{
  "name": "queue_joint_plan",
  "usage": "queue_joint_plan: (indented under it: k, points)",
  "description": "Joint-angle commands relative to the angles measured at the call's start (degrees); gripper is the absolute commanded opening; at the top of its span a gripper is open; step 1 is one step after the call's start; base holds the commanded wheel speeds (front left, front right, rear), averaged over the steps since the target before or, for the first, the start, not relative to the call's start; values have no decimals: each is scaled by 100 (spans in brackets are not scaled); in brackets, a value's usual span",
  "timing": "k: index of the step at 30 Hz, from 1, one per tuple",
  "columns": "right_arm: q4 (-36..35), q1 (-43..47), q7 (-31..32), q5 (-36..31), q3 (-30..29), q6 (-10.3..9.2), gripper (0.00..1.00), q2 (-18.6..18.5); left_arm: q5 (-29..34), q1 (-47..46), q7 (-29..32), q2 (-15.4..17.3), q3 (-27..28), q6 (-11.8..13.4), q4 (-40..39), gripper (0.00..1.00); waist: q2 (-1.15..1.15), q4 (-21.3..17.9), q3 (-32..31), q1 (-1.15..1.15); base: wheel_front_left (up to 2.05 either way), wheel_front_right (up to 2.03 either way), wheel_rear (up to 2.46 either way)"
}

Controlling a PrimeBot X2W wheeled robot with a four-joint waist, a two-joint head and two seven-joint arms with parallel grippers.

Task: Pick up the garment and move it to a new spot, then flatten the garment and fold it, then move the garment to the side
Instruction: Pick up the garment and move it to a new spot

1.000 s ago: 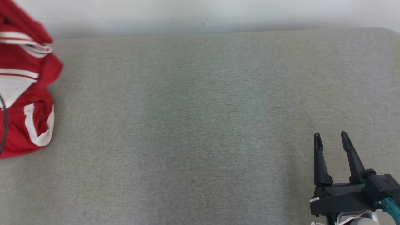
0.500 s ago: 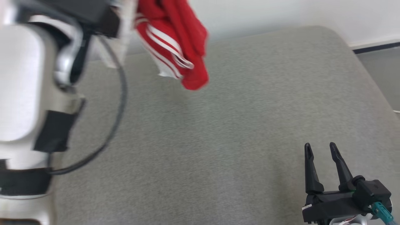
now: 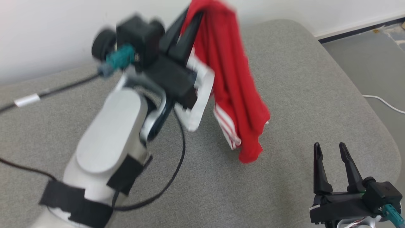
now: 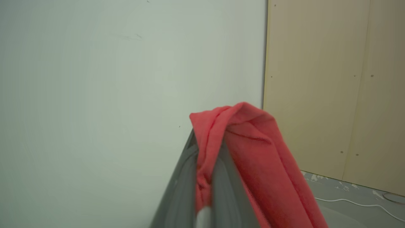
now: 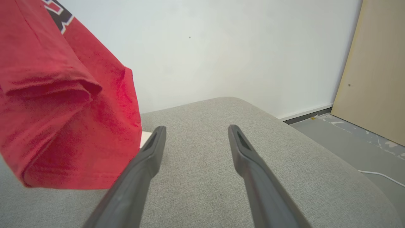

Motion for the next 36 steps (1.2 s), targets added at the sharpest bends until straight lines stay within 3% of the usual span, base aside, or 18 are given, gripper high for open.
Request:
queue_joint_plan:
  k: [1,9,10,11,12,16,23,27,36]
  points:
    - [-14,-31,-6,17,0,-12,100,6,-37,337,-67,50,-5,53,132,0,0,-8,85,0,0,0,0]
    - [21,-172,-5,-42,38,-12,100,7,-174,1525,-369,431,54,163,1171,0,0,76,260,0,0,0,0]
    - [36,-183,-6,-48,58,-12,100,6,-173,1594,-402,478,50,162,1331,12,0,95,268,0,0,0,0]
    - [41,-195,-5,-52,55,-12,100,6,-184,1656,-432,498,47,159,1505,35,0,123,271,0,0,0,0]
    - [45,-207,-6,-60,55,-12,100,5,-171,1693,-463,511,27,154,1657,100,0,148,269,0,0,0,0]
    - [49,-167,-5,-110,41,-12,100,6,-176,1742,-769,377,-43,109,1970,100,0,363,175,0,0,0,0]
    - [61,-13,-5,-162,4,-12,100,4,-141,1912,-1017,86,-189,168,1585,100,0,741,-41,0,0,0,0]
    - [47,57,-6,-228,15,-12,100,3,-3,2110,-1121,187,-144,382,1127,100,0,985,-201,0,0,0,0]
    - [-49,269,45,-349,-93,-12,100,3,172,2904,-1199,876,528,811,-229,100,0,1430,-624,0,0,0,0]
